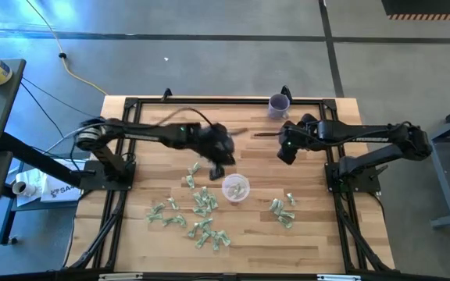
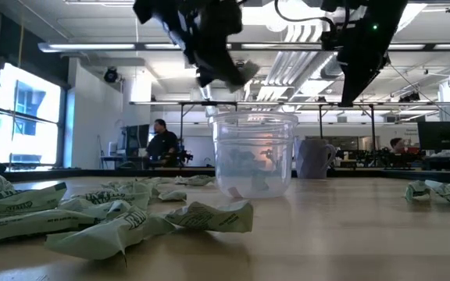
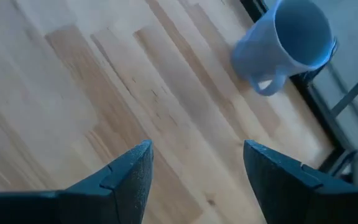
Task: Pick and place Stevia / Truvia into bins
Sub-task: Put the stevia packet into the bin
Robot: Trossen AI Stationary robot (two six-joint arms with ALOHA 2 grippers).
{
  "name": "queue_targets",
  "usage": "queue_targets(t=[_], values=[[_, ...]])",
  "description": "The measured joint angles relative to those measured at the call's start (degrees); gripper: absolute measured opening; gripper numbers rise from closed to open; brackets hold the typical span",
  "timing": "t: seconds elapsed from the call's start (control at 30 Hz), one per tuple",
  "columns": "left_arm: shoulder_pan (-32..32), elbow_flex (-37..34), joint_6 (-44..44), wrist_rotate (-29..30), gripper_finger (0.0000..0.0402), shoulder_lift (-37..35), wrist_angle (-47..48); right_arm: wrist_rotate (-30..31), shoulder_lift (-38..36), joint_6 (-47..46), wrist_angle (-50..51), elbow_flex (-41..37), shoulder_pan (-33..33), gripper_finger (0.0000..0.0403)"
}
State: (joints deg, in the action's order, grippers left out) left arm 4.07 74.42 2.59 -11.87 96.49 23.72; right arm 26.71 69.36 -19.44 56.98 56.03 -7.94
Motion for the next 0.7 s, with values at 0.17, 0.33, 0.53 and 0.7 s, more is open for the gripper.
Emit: queue_targets(t=[0.17, 0.33, 0.53, 0.7], values=[[-3.06, 2.93, -0.26, -4.15, 0.0023, 5.49, 0.14, -0.85, -0.02, 9.92, -2.05, -2.33, 0.04, 0.0239], [-6.78, 3.99, -0.25, -4.31, 0.0035, 9.69, 3.2, -6.95, -0.04, 12.59, -4.23, -6.58, 0.11, 0.0238], [-9.92, 3.99, 2.45, 3.75, 0.0059, 11.52, 4.72, -13.66, -0.02, 4.46, -4.14, -10.67, 4.98, 0.0238], [-10.73, 4.55, 5.0, 10.0, 0.0105, 11.04, 4.83, -16.44, -0.02, -8.94, -4.34, -13.02, 12.48, 0.0241]])
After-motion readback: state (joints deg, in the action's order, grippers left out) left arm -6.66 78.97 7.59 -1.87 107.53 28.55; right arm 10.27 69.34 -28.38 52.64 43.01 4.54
